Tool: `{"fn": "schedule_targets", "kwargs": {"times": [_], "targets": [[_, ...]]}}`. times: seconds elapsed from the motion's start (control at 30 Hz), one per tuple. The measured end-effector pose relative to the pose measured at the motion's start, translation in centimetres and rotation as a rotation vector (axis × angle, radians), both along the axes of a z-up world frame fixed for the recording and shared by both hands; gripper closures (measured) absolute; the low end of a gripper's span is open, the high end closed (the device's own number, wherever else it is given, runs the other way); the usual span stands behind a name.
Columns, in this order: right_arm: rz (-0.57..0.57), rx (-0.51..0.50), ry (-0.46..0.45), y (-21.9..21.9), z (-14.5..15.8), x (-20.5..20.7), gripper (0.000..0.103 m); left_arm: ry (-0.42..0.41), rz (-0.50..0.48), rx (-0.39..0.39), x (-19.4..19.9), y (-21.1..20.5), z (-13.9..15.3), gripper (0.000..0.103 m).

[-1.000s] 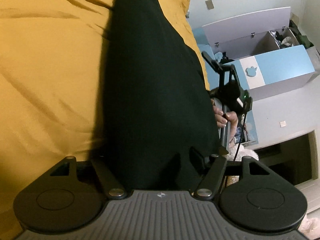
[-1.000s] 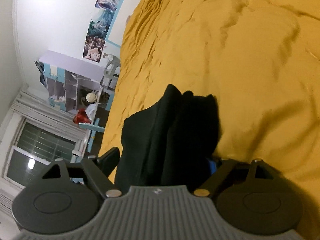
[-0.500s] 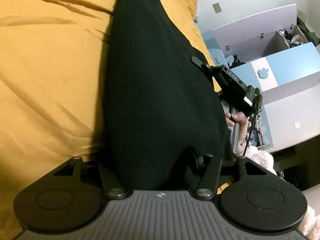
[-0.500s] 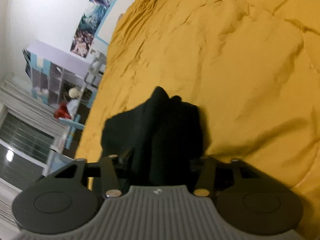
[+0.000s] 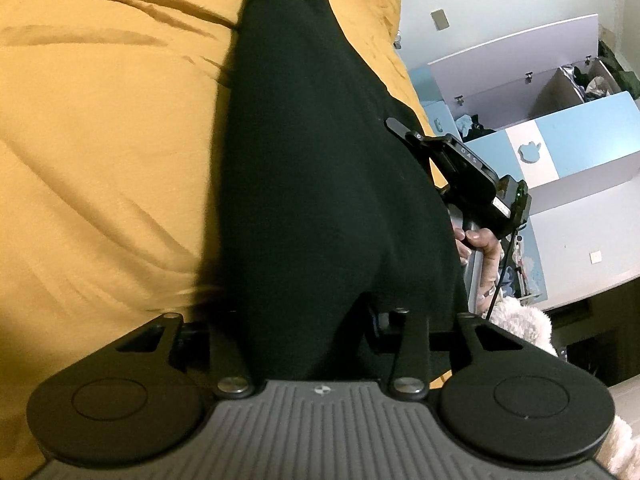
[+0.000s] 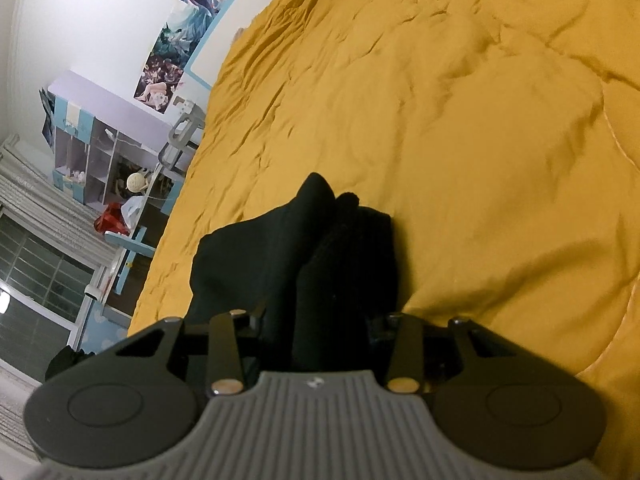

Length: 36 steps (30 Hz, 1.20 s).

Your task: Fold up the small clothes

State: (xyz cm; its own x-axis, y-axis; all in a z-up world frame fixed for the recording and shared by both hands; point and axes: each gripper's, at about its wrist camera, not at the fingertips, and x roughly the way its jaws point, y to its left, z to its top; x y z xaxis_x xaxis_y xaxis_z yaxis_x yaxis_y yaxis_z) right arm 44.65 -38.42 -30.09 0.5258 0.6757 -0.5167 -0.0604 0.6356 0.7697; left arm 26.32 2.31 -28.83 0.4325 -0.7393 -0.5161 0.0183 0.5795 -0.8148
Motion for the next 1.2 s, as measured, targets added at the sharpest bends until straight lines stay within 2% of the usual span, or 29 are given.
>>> {"fn": "schedule_targets", "kwargs": {"times": [0.2,0.27,0.37,0.6,0.83,1.0,1.1,1.17,1.2], "targets": [[-0.014,-0.016,-0.018,0.2,0.7,-0.4,0.073,0.008,0.025,-0.029,0.0,0.5,0.0,0.070],[-0.024,-0.016,-0.036,0.3,1.5,-0.6,0.075,0.001,0.028,-0.040,-0.1,0.7,0.4,0.078],[-0.022,-0.015,-0.074,0.9,3.7,-0.9,0.078,-0.022,0.029,-0.068,-0.2,1.3,1.6,0.085],[0.038,-0.042,-0.176,5.2,11.1,-1.1,0.079,-0.123,0.047,-0.071,-1.6,4.4,6.7,0.087],[0.153,0.038,-0.268,14.6,17.2,-0.5,0.079,-0.225,0.177,-0.041,-7.0,12.7,12.7,0.087],[0.277,0.196,-0.317,24.3,19.0,-0.2,0.079,-0.308,0.306,0.032,-13.4,17.9,16.4,0.087],[0.324,0.236,-0.271,29.8,17.6,0.4,0.079,-0.278,0.383,0.054,-16.5,20.1,15.3,0.087],[0.358,0.188,-0.199,33.4,14.8,1.1,0.079,-0.212,0.414,0.056,-17.6,21.1,12.5,0.087],[0.376,0.148,-0.165,35.0,13.2,1.3,0.079,-0.154,0.435,0.037,-17.8,21.6,10.3,0.087]]}}
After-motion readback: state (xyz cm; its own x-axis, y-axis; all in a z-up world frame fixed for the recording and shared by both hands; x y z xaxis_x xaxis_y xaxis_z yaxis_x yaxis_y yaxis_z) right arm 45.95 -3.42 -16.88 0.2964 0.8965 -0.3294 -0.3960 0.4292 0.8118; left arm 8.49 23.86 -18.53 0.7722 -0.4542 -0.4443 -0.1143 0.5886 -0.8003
